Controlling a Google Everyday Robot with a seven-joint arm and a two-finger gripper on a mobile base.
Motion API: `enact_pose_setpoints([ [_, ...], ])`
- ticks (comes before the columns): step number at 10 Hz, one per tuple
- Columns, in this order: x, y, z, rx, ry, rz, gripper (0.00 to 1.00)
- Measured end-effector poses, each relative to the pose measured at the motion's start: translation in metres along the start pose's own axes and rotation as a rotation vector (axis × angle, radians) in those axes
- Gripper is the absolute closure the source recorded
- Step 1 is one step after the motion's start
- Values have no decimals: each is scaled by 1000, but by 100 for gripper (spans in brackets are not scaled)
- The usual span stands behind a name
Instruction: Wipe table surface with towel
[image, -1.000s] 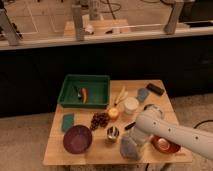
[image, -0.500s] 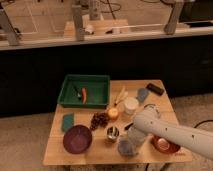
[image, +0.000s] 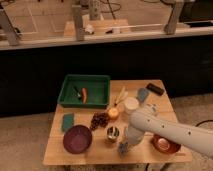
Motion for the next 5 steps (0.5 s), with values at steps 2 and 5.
enact_pose_setpoints([
  [2,4,2,0,-9,7,28,100],
  [5,13,22,-2,-12,-5,48,100],
])
